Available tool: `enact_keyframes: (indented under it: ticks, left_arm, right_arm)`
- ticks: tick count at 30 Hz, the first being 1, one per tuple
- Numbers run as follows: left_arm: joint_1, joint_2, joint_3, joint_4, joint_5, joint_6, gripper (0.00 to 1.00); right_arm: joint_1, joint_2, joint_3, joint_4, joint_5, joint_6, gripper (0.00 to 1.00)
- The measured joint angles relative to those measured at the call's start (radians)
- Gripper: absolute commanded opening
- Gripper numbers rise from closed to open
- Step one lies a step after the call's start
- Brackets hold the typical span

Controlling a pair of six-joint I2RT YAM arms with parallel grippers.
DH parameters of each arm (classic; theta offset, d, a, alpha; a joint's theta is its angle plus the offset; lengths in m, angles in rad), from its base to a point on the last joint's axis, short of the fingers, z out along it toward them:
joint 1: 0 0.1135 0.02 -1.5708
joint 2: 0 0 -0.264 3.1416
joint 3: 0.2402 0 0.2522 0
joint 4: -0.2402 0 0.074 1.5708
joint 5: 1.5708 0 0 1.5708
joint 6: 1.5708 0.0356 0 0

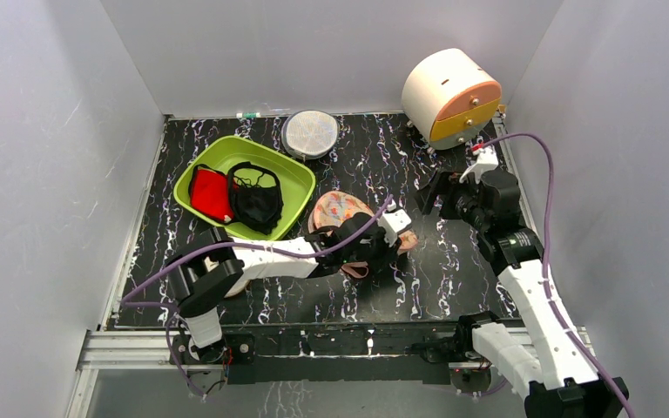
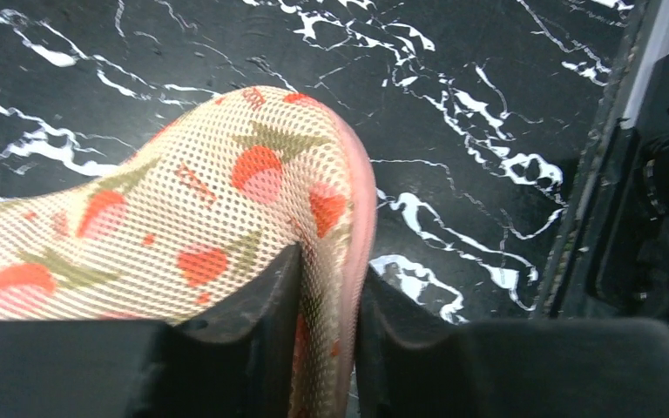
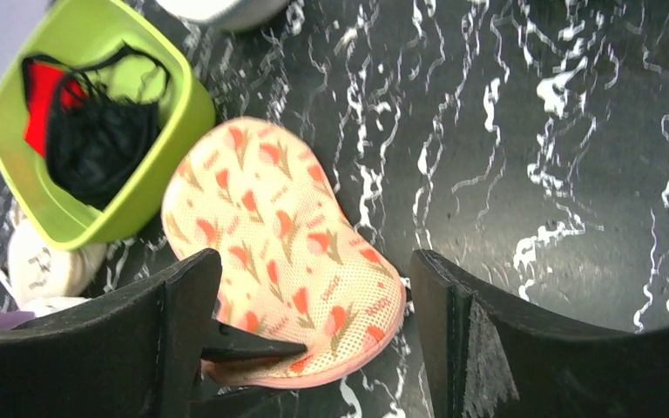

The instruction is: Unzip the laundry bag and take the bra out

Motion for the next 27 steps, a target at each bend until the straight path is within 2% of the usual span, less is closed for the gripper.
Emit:
enact_keyframes:
  ticks: [4, 5, 8, 17, 19, 25, 27]
  left_arm:
    - [-0.003, 0.007, 0.001, -0.003, 0.014, -0.002, 0.67]
    - [-0.003, 0.005, -0.001, -0.005, 0.013, -0.003, 0.79]
    - [-0.003, -0.023, -0.021, -0.02, 0.002, 0.003, 0.96]
    - [0.055, -0.325, -0.064, -0.135, -0.037, 0.018, 0.98]
    - [0.114, -0.385, -0.054, -0.167, -0.023, 0.007, 0.98]
    - [0.404, -0.511, 0.002, -0.26, 0.031, -0.058, 0.98]
    - [0.467, -0.533, 0.023, -0.285, 0.025, -0.063, 0.98]
  right_arm:
    - [0.0, 0.03, 0.0, -0.049, -0.006, -0.024, 0.82]
    - [0.0, 0.027, 0.0, -0.054, -0.01, -0.028, 0.83]
    - [0.0, 0.024, 0.0, -0.056, -0.023, -0.039, 0.83]
    - [0.0, 0.053, 0.0, -0.041, -0.064, -0.039, 0.84]
    - [0.0, 0.064, 0.0, -0.034, -0.073, -0.038, 0.84]
    - [0.0, 0.104, 0.0, -0.025, -0.1, -0.034, 0.85]
    - [0.0, 0.122, 0.0, -0.022, -0.112, -0.03, 0.85]
